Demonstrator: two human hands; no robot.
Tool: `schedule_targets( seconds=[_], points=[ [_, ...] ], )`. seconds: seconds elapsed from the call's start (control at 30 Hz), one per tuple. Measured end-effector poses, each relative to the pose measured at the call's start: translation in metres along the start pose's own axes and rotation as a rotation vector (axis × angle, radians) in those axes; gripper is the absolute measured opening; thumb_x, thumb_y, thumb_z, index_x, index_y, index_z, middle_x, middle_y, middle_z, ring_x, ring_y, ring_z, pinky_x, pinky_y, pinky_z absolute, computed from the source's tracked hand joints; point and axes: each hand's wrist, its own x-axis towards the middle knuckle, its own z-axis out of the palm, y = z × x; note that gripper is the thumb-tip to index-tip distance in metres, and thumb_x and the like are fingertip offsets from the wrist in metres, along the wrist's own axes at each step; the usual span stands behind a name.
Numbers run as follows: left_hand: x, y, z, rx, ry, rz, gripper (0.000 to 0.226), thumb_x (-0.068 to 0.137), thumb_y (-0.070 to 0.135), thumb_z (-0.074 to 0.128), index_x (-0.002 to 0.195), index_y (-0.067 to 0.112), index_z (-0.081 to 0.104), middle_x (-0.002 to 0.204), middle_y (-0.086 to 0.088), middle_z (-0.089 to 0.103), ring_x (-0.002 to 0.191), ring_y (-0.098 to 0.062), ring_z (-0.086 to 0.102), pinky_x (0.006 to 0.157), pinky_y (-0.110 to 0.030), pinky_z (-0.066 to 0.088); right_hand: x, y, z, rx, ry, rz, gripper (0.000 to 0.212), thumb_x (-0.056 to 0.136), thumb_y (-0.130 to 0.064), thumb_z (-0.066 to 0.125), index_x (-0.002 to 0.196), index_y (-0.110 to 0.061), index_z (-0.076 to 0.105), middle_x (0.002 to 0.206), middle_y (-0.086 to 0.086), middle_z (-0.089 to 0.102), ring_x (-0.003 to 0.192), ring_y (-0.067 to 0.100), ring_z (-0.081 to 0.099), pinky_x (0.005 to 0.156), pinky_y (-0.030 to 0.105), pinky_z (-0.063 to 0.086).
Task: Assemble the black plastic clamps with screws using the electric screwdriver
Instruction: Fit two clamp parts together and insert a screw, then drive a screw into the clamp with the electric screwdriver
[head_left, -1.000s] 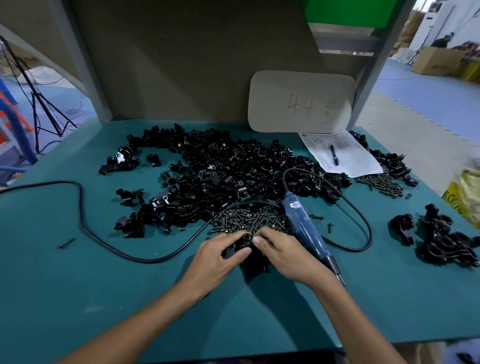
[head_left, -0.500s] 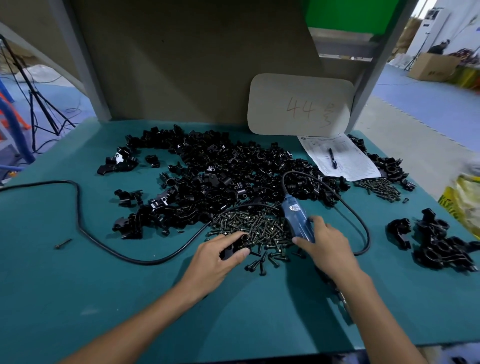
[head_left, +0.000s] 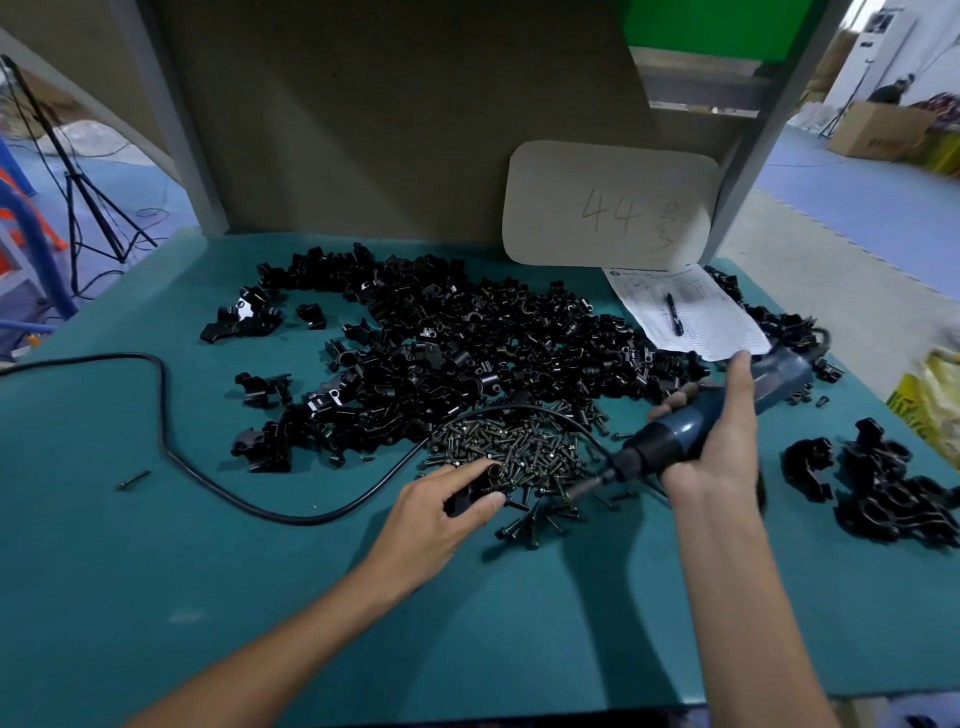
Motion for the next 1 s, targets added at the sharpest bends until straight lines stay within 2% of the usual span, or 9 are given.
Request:
schedule_targets(
  seconds=[0.27,0.43,0.53,0.63,0.7,0.77,0.83,0.9,1.0],
  points=[
    [0.0,0.0,0.0,-0.014,0.002,-0.01,0.059,0.087,0.059,0.064,0.139,0.034,0.058,0.121,0.033,0.056,0.113,0.015,0.054,0.098,-0.018,0.049,0.012,0.017,-0.015,-0.032,0.061,0.142,0.05,0.072,-0.048,0.089,0.102,-0.019,0.062,0.083,-0.003,0.064,0.07,0.013,0.059,0.065,0.028,0.056],
    [0.0,0.001,0.0,-0.023,0.005,-0.017,0.06,0.087,0.059,0.064,0.14,0.032,0.057,0.12,0.033,0.056,0.113,0.017,0.053,0.098,-0.014,0.047,0.012,0.02,-0.013,-0.081,0.07,0.205,0.049,0.065,-0.04,0.089,0.103,-0.018,0.065,0.099,0.002,0.065,0.096,0.021,0.064,0.086,0.051,0.054],
    [0.0,0.0,0.0,-0.023,0.01,-0.018,0.061,0.086,0.06,0.064,0.14,0.032,0.058,0.12,0.035,0.055,0.114,0.018,0.052,0.1,-0.014,0.046,0.017,0.019,-0.015,-0.071,0.0,0.175,0.027,0.077,-0.038,0.083,0.091,-0.026,0.063,0.085,-0.004,0.068,0.08,0.012,0.064,0.077,0.036,0.056],
    [0.0,-0.001,0.0,-0.032,0.012,-0.016,0.06,0.086,0.059,0.064,0.139,0.032,0.058,0.119,0.036,0.055,0.114,0.018,0.052,0.099,-0.013,0.046,0.017,0.017,-0.016,-0.079,-0.034,0.169,0.022,0.084,-0.037,0.078,0.094,-0.025,0.062,0.084,-0.005,0.074,0.086,0.013,0.068,0.085,0.035,0.055],
    [0.001,-0.002,0.001,-0.035,0.015,-0.013,0.06,0.086,0.059,0.064,0.139,0.033,0.058,0.118,0.037,0.054,0.114,0.019,0.051,0.097,-0.008,0.044,0.018,0.016,-0.018,-0.083,-0.035,0.155,0.021,0.083,-0.036,0.078,0.093,-0.023,0.066,0.082,-0.005,0.075,0.078,0.011,0.074,0.07,0.033,0.06],
    [0.001,-0.002,0.001,-0.035,0.016,-0.011,0.059,0.086,0.06,0.064,0.139,0.034,0.058,0.118,0.038,0.054,0.114,0.02,0.051,0.096,-0.005,0.042,0.017,0.018,-0.019,-0.081,0.005,0.122,0.017,0.083,-0.037,0.08,0.074,-0.023,0.074,0.076,-0.008,0.073,0.061,0.009,0.071,0.063,0.029,0.059],
    [0.001,-0.003,0.001,-0.04,0.017,-0.01,0.059,0.086,0.059,0.065,0.139,0.034,0.058,0.118,0.035,0.056,0.112,0.017,0.054,0.093,-0.005,0.044,0.018,0.019,-0.02,-0.08,0.049,0.113,0.031,0.083,-0.04,0.081,0.057,-0.024,0.076,0.073,-0.009,0.072,0.062,0.009,0.069,0.07,0.035,0.059],
    [0.001,-0.003,0.001,-0.05,0.021,-0.017,0.058,0.086,0.058,0.066,0.138,0.035,0.058,0.115,0.028,0.061,0.108,0.011,0.058,0.089,-0.008,0.048,0.016,0.019,-0.018,-0.038,0.026,0.124,0.023,0.078,-0.04,0.085,0.069,-0.022,0.074,0.07,-0.006,0.068,0.064,0.012,0.064,0.072,0.032,0.058],
    [0.001,-0.004,0.001,-0.042,0.02,-0.019,0.058,0.085,0.059,0.065,0.138,0.037,0.057,0.112,0.029,0.061,0.107,0.012,0.057,0.088,-0.007,0.047,0.014,0.023,-0.014,0.051,-0.016,0.136,0.042,0.071,-0.034,0.087,0.097,-0.018,0.059,0.073,-0.002,0.064,0.067,0.014,0.063,0.077,0.028,0.057]
  ],
)
